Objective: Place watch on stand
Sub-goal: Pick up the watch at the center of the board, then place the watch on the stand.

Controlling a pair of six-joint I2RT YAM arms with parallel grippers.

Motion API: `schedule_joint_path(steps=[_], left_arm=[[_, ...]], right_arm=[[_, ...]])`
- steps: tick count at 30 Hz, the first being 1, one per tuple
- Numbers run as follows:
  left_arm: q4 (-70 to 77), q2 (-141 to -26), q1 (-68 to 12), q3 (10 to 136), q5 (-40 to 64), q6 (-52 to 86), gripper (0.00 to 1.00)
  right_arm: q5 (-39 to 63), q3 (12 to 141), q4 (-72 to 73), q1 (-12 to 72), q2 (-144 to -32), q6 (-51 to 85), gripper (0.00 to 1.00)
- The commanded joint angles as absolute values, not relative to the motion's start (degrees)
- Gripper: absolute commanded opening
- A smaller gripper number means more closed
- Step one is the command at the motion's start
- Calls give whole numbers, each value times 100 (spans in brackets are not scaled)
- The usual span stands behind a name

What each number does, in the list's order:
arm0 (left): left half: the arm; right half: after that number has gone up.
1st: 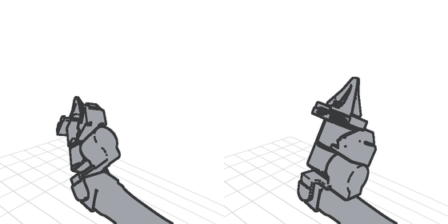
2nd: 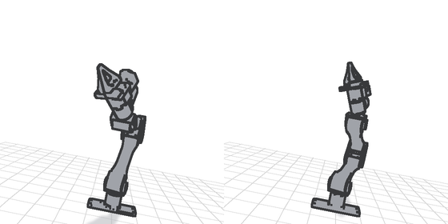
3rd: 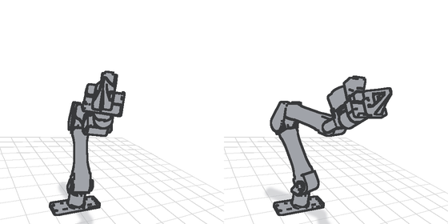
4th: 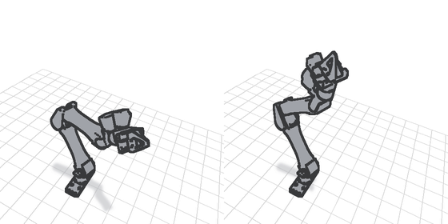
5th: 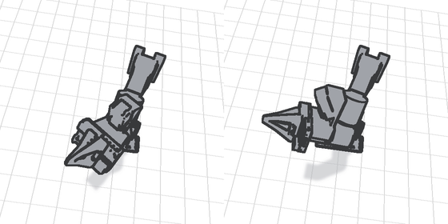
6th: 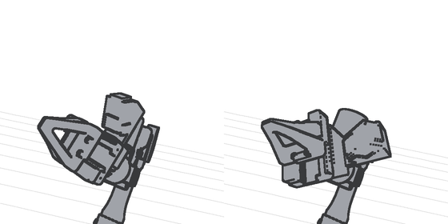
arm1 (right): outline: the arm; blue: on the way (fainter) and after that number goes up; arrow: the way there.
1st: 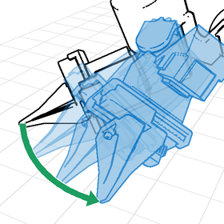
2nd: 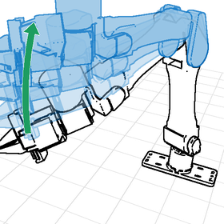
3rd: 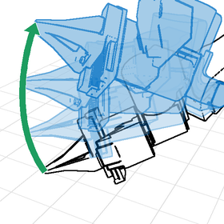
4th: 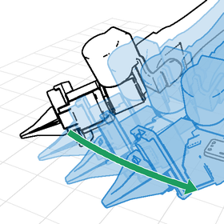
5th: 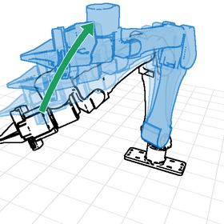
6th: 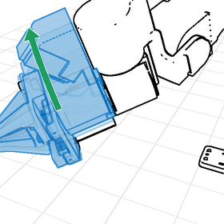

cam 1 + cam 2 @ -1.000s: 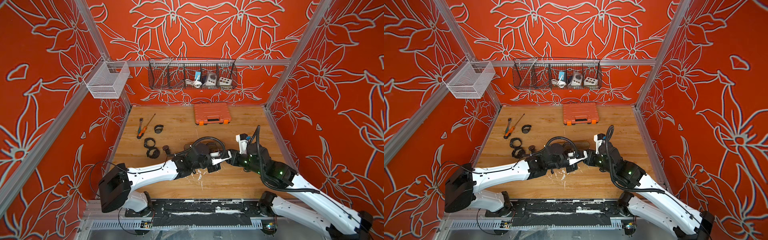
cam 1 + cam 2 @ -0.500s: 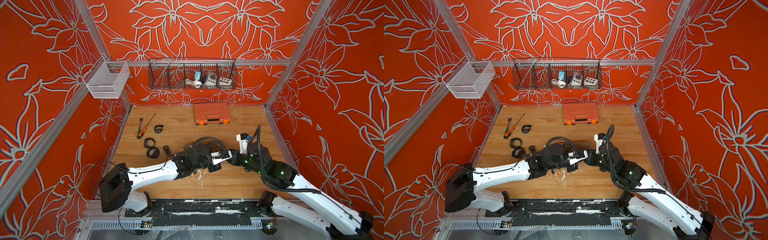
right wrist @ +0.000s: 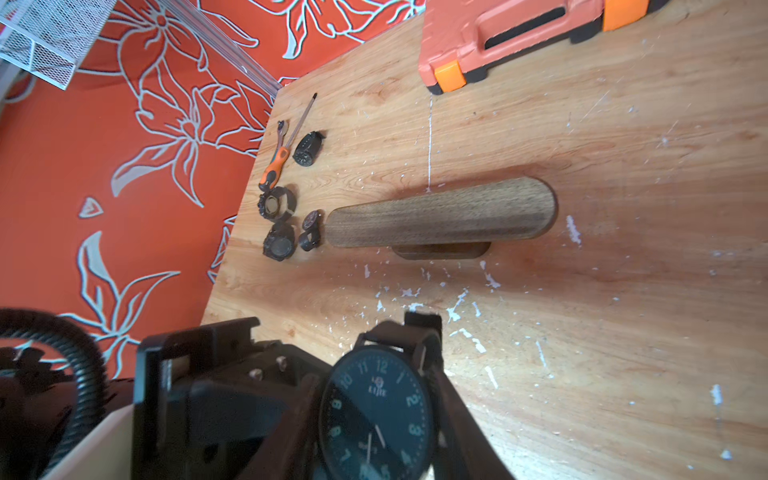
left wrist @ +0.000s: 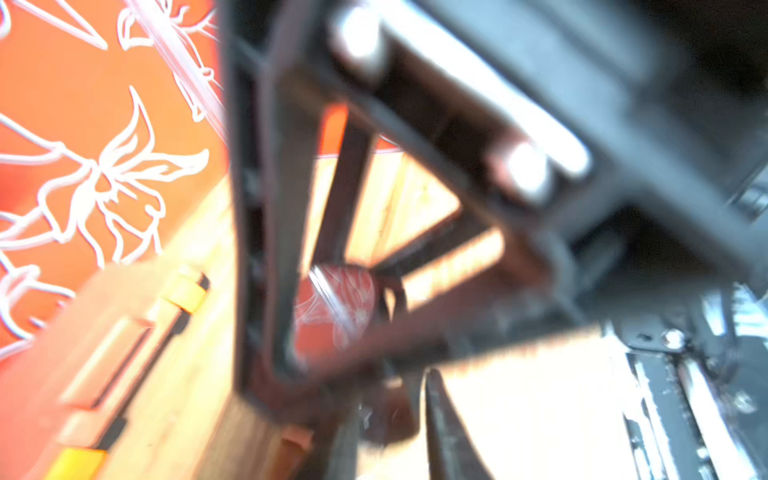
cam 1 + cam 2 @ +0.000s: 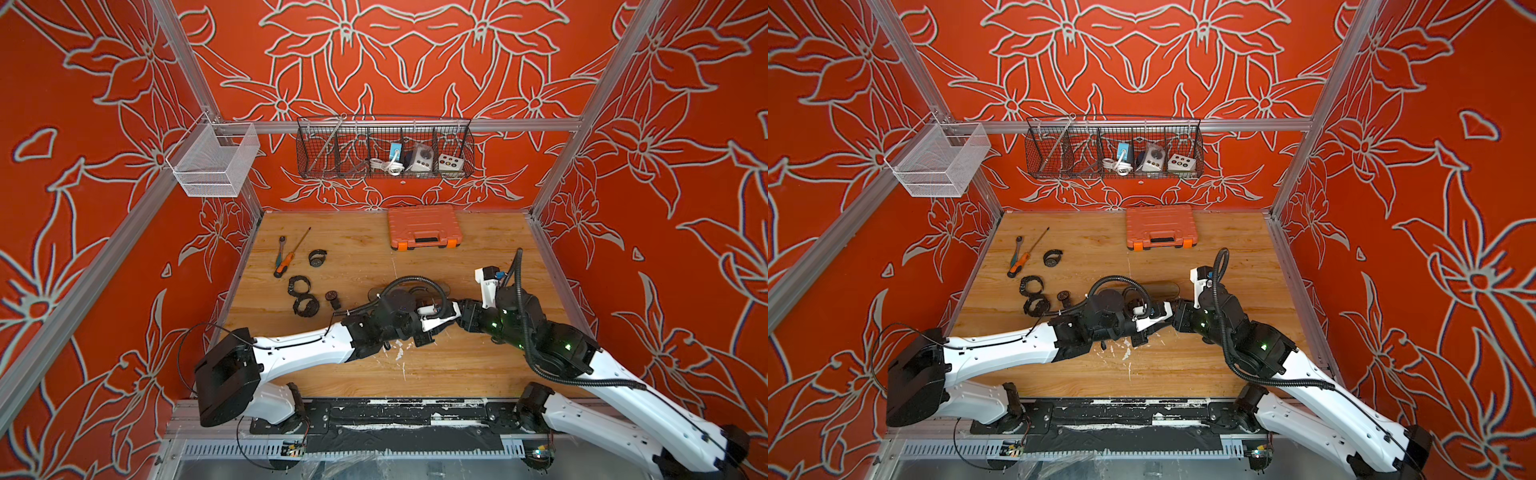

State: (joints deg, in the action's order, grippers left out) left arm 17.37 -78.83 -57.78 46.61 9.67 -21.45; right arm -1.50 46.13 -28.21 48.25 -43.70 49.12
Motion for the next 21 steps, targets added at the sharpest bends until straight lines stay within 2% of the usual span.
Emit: schedule_joint_path(steps=[1,3,6,11,16,21], left_arm=[[1967,-7544,-5801,4430,949,-1794,39],[1799,-7402,-5792,4378,680,-1262,44],[1236,-7264,-5698,4434,14,-267,44],[352,-6973,-5299,4337,-781,861,52],[-228,-6577,-4282,4071,-500,1939,65],[-685,-6577,-3346,4069,-18,2608,69]], right_arm=[[-537,4807,-2835,4756,-4278,4422,39],[-603,4729,-2653,4660,-4246,4089,40],[-589,4514,-2337,4381,-4285,3595,42],[-73,4143,-1735,3596,-4603,3118,42],[-330,3964,-1226,3363,-5104,2696,41],[-375,3803,-665,3210,-5708,2536,41]])
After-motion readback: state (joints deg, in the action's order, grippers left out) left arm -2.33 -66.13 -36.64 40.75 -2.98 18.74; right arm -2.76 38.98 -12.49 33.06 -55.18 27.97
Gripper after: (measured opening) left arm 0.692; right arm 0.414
